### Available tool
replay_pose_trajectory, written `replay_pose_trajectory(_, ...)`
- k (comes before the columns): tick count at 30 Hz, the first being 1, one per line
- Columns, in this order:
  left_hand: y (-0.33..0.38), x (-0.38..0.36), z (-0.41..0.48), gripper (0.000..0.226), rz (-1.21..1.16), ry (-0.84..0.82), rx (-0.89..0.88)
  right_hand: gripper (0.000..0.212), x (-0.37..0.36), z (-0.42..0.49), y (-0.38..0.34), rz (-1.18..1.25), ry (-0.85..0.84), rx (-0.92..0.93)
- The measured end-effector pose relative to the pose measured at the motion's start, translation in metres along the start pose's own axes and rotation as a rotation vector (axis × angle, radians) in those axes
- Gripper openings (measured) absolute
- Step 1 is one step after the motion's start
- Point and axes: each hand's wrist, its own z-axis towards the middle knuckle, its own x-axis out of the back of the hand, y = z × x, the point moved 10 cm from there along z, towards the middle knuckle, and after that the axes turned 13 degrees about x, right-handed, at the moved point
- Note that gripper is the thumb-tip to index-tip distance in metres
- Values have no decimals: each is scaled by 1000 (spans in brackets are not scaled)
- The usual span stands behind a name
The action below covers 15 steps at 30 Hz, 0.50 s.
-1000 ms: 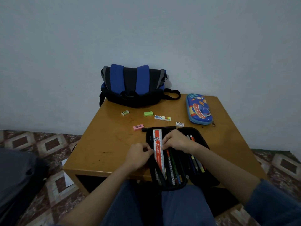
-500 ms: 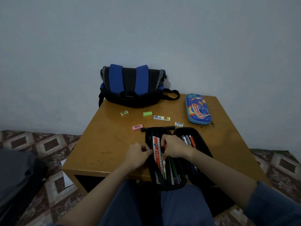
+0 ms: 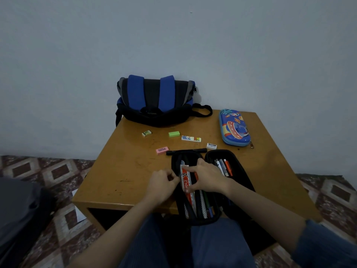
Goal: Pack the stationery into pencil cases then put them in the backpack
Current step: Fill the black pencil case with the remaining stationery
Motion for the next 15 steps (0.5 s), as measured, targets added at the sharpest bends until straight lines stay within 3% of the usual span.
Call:
replay_pose_trajectory(7,2,-1,1,25,-3,10,-11,81,-1,2,0,-82,-61,25)
replay_pose_trajectory(15,-4,0,1,28,-11,5,7,86,-1,-1,3,-17,-23,21)
